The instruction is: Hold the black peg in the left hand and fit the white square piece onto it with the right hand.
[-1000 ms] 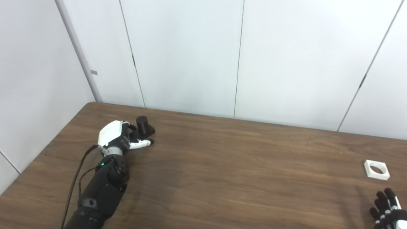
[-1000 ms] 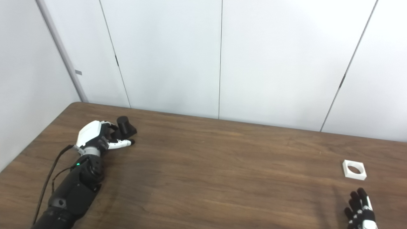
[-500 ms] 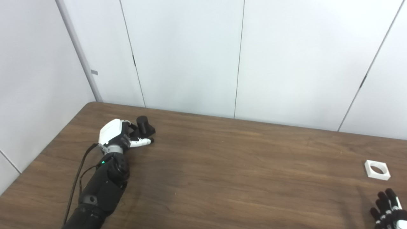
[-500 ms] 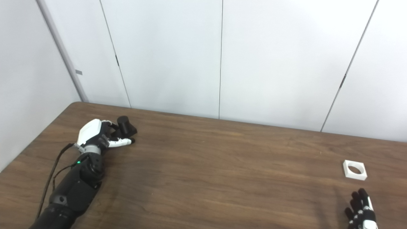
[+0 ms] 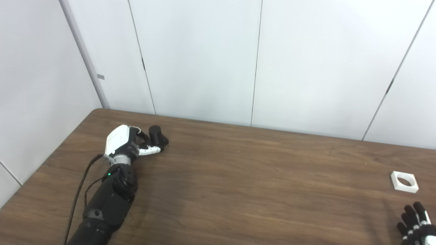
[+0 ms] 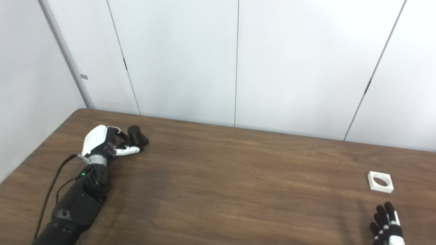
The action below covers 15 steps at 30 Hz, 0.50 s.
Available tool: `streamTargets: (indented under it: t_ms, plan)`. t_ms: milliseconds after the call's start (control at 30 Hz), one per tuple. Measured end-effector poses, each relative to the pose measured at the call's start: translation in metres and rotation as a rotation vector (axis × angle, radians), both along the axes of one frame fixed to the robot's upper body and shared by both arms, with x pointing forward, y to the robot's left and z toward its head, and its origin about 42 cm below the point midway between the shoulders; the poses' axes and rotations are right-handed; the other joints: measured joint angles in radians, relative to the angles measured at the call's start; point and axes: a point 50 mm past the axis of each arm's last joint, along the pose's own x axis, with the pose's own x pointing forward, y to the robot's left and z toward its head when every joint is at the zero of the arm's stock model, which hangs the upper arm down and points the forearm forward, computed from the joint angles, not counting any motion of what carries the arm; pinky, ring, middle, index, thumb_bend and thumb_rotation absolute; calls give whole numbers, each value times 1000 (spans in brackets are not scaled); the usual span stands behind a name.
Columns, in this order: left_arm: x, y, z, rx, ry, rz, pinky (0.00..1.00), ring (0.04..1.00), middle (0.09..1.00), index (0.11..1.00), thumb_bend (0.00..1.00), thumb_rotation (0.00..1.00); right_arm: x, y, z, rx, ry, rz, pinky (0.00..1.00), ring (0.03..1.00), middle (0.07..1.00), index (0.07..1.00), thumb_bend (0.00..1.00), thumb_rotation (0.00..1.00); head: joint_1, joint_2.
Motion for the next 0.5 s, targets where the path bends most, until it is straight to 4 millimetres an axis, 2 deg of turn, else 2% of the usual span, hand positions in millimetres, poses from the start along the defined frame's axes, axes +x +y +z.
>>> streamTargets:
  t_ms: [67, 233, 467, 500]
  plan:
    - [0, 0, 0, 0, 0, -1, 945, 856, 759, 485, 522, 48, 0, 0, 0, 1, 0, 0, 1000, 1000, 984, 997, 312, 1000, -2, 3]
    - [0, 0, 0, -7, 0, -1, 835, 823, 746, 484, 522, 47, 0, 1, 0, 2, 0, 2, 1000, 1000, 983, 994, 317, 1000, -31, 15]
    - [-12, 1, 7, 5, -14, -47, 793, 829, 757, 485, 522, 50, 0, 1, 0, 14, -6, 4, 1000, 1000, 984, 997, 317, 1000, -44, 34]
    - [-15, 0, 7, 6, -12, -61, 791, 831, 756, 485, 523, 50, 0, 1, 0, 15, -7, 5, 1000, 997, 982, 995, 329, 1000, -51, 52]
